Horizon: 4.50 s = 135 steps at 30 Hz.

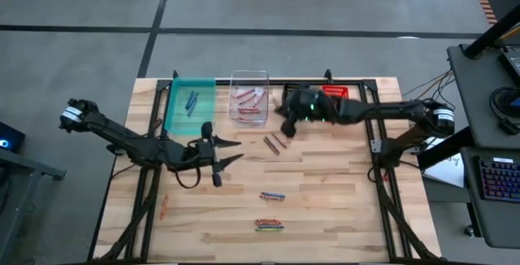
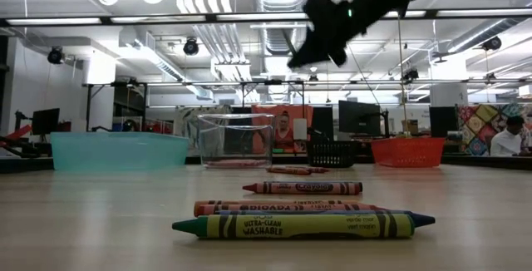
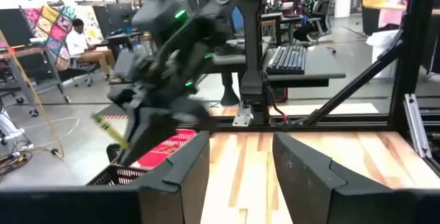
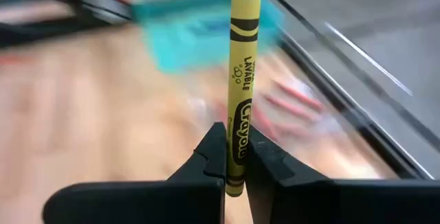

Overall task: Sort crayons
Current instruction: Put the green crayon into the black bin, then put the red crayon into the transparent bin

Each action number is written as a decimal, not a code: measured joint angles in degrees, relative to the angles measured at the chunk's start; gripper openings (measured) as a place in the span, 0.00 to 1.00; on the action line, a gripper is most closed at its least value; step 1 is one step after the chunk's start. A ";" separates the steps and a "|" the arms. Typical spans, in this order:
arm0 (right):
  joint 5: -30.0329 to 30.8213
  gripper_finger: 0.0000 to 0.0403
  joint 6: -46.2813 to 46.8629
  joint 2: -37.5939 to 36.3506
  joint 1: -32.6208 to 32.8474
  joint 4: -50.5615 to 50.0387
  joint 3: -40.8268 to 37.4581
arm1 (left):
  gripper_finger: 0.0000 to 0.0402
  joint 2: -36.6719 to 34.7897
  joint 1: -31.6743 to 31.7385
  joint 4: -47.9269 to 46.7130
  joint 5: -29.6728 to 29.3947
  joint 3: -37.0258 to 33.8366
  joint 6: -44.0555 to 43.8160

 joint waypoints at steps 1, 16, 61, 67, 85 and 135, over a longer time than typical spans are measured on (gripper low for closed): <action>-0.03 0.03 0.17 0.35 -2.40 -1.61 0.00 | 0.36 -0.32 0.00 -0.13 -0.02 -0.03 -0.01; -8.23 0.03 5.98 13.15 -21.40 -13.37 0.50 | 0.36 0.01 0.11 -0.48 -5.36 -0.09 1.81; -2.16 0.29 10.98 10.84 -4.42 -38.75 19.12 | 0.35 -3.62 0.09 -27.82 -11.89 -0.13 -16.79; -2.19 0.27 14.40 12.09 2.72 -38.57 19.00 | 0.35 -3.60 0.09 -27.84 -11.89 -0.13 -16.77; -1.50 0.26 20.57 24.24 7.01 -37.65 19.05 | 0.35 -3.37 0.09 -27.83 -11.89 -0.13 -16.75; 2.95 0.03 15.89 27.81 6.69 -45.84 26.56 | 0.35 -1.15 0.02 -28.26 -11.91 -0.07 -17.91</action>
